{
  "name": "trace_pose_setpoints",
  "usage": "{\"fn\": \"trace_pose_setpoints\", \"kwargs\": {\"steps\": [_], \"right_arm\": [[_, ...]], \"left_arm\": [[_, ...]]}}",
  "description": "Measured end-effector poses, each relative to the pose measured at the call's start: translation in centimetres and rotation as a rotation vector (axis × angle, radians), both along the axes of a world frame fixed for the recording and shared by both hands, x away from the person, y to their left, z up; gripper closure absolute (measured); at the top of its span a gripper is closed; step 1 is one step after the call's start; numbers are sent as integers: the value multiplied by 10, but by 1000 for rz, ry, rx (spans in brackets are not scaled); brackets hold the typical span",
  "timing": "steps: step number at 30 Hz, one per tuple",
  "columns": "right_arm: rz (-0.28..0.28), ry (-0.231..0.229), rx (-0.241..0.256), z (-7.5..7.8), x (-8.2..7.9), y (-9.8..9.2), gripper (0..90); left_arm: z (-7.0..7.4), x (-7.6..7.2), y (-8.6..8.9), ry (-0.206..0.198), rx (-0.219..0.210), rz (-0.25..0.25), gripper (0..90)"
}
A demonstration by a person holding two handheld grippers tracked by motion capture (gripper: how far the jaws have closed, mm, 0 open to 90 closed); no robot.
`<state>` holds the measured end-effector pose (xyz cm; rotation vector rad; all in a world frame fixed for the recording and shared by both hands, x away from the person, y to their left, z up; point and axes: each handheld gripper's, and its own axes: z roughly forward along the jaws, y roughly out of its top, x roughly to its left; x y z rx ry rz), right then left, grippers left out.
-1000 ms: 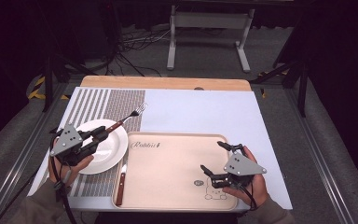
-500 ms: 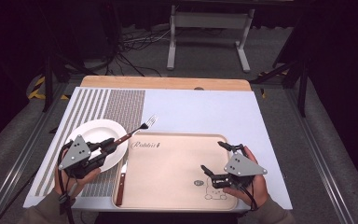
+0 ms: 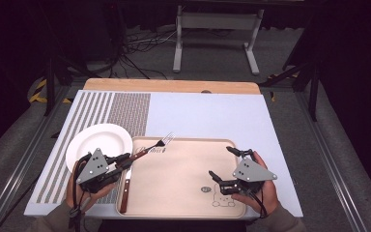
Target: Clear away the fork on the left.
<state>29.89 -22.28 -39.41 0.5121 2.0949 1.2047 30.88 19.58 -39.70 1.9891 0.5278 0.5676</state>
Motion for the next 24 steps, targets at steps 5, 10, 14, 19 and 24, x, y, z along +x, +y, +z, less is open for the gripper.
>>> {"fn": "trace_pose_setpoints", "kwargs": {"steps": [5, 10, 14, 19, 24], "right_arm": [[-2, 0, -4, 0, 0, 1, 128], [2, -1, -10, 0, 0, 2, 128], [1, 3, -11, -1, 0, 2, 128], [1, 4, -9, -1, 0, 2, 128], [4, 7, -15, -2, 0, 2, 128]], "left_arm": [[-8, -4, -8, 19, 27, -20, 756], [-14, -7, -13, 33, 44, -30, 756], [-17, -8, -17, 39, 56, -39, 756], [-23, -14, -21, 53, 55, -36, 756], [-30, -22, -26, 59, 57, -18, 755]]}}
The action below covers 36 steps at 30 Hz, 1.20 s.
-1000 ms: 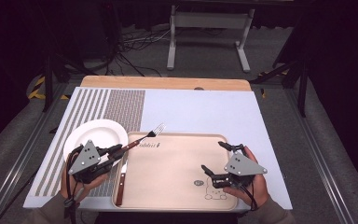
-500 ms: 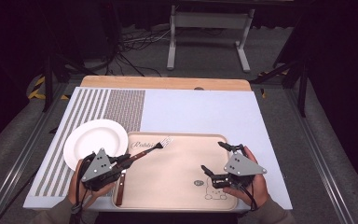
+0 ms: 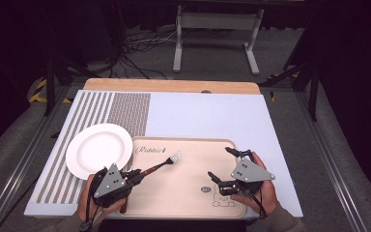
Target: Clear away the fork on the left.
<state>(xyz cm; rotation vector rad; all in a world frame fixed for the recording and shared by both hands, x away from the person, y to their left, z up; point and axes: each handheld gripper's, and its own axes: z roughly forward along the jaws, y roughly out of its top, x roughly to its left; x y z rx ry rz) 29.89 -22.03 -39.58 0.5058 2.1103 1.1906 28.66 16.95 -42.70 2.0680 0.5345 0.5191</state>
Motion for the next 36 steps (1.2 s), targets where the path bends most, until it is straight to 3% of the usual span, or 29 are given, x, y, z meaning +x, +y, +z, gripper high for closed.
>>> {"fn": "trace_pose_setpoints", "kwargs": {"steps": [3, 5, 13, 19, 24, 30, 32, 34, 36], "right_arm": [[0, 6, -3, -1, 0, 1, 128], [1, 8, -3, -1, 0, 1, 128], [-1, 7, -3, -1, 0, 1, 129], [-18, -1, -8, -2, 1, 0, 130], [-24, -8, -17, -2, 0, 1, 131], [-21, 4, -10, -4, 2, 0, 128], [-23, 2, -12, -4, 2, 0, 128], [-21, -2, -10, -4, 2, 0, 128], [-23, -3, -9, -4, 2, 0, 128]], "left_arm": [[-5, -5, -3, 18, -11, 0, 756], [-7, -9, -6, 23, 11, -8, 756], [-17, -14, -12, 59, 28, -12, 754], [-25, -17, -14, 107, 61, -28, 751], [-29, -21, -13, 147, 62, -29, 745], [-31, -20, -13, 146, 77, -17, 694], [-30, -20, -13, 140, 75, -37, 675], [-26, -18, -12, 117, 75, -59, 708], [-20, -13, -13, 97, 75, -101, 815]]}}
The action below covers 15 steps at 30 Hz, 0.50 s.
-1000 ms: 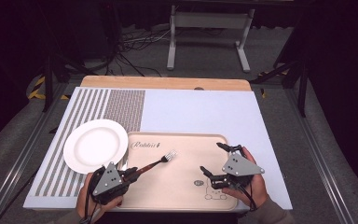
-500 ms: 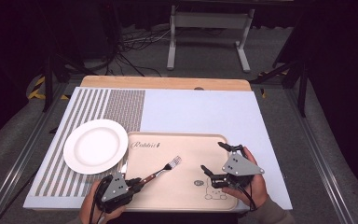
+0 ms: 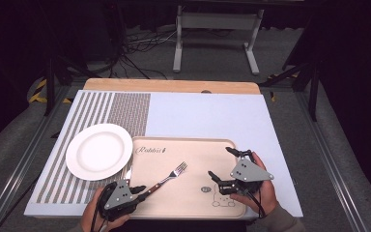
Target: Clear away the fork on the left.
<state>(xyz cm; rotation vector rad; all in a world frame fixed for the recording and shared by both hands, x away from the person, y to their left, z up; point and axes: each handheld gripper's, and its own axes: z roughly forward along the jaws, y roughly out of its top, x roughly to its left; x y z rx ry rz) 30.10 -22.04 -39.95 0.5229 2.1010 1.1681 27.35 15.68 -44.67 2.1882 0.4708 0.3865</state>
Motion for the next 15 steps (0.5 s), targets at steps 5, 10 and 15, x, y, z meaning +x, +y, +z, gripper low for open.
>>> {"fn": "trace_pose_setpoints", "kwargs": {"steps": [5, 10, 15], "right_arm": [[1, 9, 6, 0, 1, 0, 129], [-3, 19, 7, -2, 2, 1, 128], [-2, 19, 3, -2, 3, 1, 129]], "left_arm": [[8, 9, -6, -23, 19, -44, 900], [14, 23, -15, -26, 21, -93, 900], [18, 37, -30, -26, 33, -157, 900]]}}
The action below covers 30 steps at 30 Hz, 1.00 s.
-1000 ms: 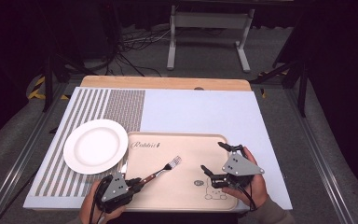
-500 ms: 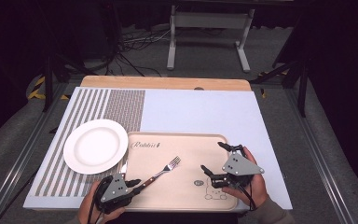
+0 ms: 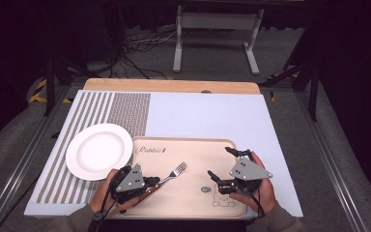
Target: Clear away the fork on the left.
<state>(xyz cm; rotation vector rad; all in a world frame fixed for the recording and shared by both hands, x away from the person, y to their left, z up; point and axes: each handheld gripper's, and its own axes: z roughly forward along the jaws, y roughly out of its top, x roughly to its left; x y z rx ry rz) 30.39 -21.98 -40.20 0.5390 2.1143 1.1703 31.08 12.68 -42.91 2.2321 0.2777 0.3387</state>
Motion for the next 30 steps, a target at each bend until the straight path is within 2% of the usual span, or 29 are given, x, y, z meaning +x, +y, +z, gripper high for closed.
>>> {"fn": "trace_pose_setpoints", "kwargs": {"steps": [2, 5, 9, 12, 19, 20, 24, 30], "right_arm": [[-3, 5, 1, 0, 0, 0, 128], [-4, 7, 0, -1, 0, 0, 129], [1, 10, -7, -1, 0, 1, 129], [9, 14, -10, -2, 0, 1, 132], [16, 22, -17, -3, 1, 2, 133], [16, 22, -17, -3, 1, 2, 133], [24, 30, -21, -5, 1, 2, 133], [27, 39, -16, -6, 1, 0, 133]], "left_arm": [[0, 4, -7, 1, 20, -25, 900], [-1, 7, -13, 4, 31, -32, 900], [-4, 11, -28, -4, 73, -66, 900], [-7, 12, -39, -28, 123, -46, 900], [-15, 17, -58, -19, 197, -60, 900], [-15, 17, -58, -19, 197, -60, 900], [-21, 23, -62, 2, 220, -13, 900], [-22, 25, -59, 1, 232, 22, 900]]}}
